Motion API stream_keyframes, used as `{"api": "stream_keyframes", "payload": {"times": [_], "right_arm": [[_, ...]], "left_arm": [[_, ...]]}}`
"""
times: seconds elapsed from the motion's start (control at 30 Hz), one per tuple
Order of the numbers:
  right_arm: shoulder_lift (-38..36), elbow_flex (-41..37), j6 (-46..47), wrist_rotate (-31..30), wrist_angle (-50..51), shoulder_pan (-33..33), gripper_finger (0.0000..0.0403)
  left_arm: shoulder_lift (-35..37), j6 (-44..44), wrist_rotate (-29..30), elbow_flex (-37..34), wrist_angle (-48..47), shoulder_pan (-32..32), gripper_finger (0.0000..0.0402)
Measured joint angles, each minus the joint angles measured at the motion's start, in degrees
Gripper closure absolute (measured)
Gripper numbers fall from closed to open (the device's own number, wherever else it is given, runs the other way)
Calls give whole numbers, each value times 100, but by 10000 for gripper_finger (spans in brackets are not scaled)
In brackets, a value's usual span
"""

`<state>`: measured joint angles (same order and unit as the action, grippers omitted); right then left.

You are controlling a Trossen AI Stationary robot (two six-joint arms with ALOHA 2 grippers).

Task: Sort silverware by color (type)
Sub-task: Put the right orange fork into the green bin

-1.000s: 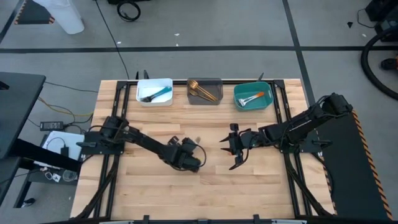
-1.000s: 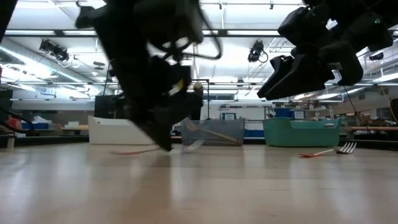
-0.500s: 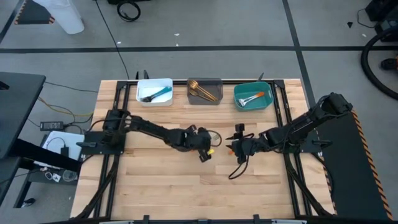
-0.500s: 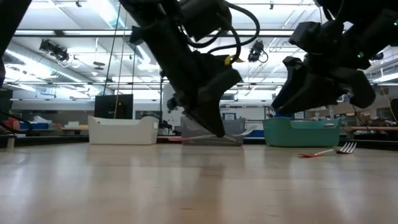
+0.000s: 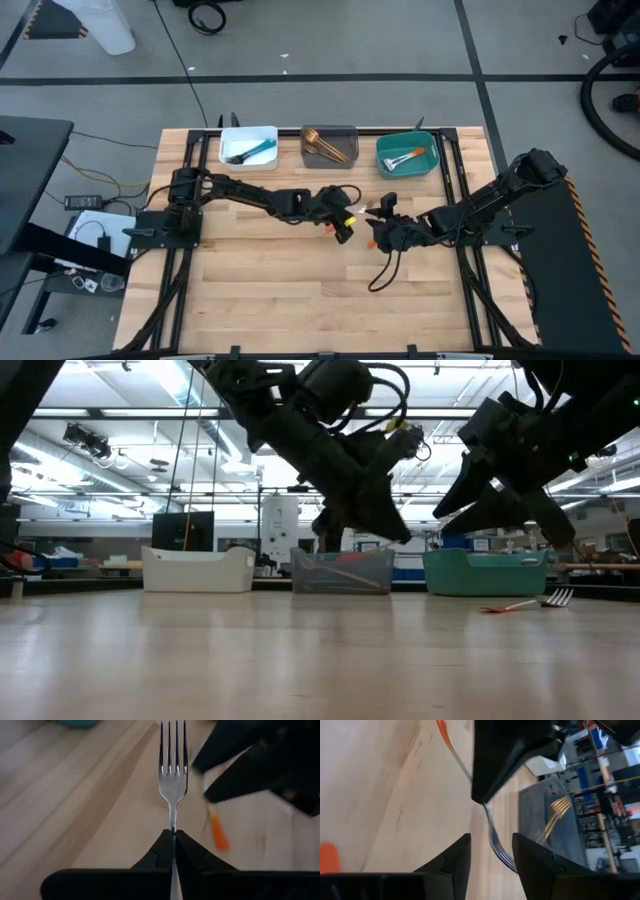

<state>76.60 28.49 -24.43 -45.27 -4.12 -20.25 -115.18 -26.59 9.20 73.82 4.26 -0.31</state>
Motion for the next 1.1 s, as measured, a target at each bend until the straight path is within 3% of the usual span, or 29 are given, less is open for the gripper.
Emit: {"api": "stream_keyframes", "payload": {"times": [0.27, 0.73, 1.1], "right_arm": [[0, 181, -727, -337, 198, 57, 267], [15, 450, -1330, -231, 665, 546, 291], [15, 450, -1436, -184, 564, 546, 352]], "left_arm": [[2, 33, -396, 0, 418, 165, 387], [4, -271, -437, 2, 991, 212, 386], [4, -284, -440, 2, 1312, 238, 386]]}}
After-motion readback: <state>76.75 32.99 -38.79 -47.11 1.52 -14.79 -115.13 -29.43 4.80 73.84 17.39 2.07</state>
